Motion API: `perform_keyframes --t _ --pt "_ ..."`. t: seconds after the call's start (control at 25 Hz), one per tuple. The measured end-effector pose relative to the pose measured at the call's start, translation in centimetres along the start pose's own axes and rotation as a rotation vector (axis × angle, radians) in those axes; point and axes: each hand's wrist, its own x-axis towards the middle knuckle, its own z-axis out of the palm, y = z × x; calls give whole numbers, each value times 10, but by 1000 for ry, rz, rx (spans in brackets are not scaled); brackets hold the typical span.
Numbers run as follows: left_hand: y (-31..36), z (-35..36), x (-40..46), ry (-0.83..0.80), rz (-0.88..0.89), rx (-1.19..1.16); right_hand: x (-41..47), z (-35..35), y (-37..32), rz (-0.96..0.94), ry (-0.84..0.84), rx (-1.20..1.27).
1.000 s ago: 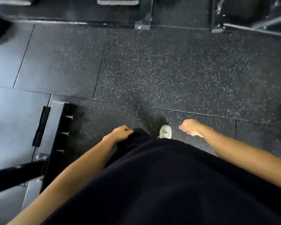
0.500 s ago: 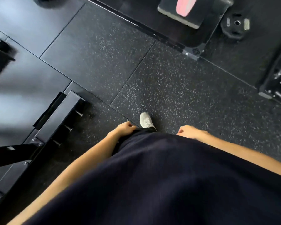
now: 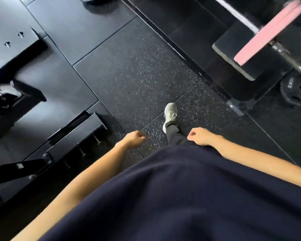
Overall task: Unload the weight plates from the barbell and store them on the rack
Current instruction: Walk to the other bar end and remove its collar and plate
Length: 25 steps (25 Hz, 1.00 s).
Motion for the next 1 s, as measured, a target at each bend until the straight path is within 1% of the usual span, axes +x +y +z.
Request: perform_keyframes --t 0.08,0.12,0.2,0.24,0.32,0.44,0.48,0.6,0.68,0.72,0.84,0.88,1.0 --pt "5 -22 23 -74 -30 24 43 -41 -23 -19 -44 -34" --pt "9 -42 40 -105 -59 5 68 -74 -38 -21 -48 -43" --pt "18 -91 61 -136 -139 -104 108 -140 -75 -37 -67 -81" --pt "23 -122 74 -103 -146 -157 128 -175 -98 -53 -60 -99" --pt "30 -185 103 38 -182 -324 164 -238 -140 -80 -38 -129" --pt "36 -258 135 230 -208 -513 209 -301 -202 -124 -69 -218" --pt "37 -275 147 246 -234 -557 225 -317 -226 -134 -89 -247" --pt "31 -320 191 191 -258 -561 278 -350 -295 -142 -128 -316" --pt "16 -363 225 178 -231 -618 308 -361 -341 -147 -177 -379" --pt "4 -394 240 197 -227 -623 322 -369 -364 -139 -199 -420" --pt "-43 -507 279 202 -268 -503 367 -406 -453 -120 -233 -518" --pt "-55 -544 290 207 -270 -474 381 -422 -487 -142 -193 -508" --pt "-87 -636 316 235 -276 -453 425 -466 -575 -179 -18 -361"
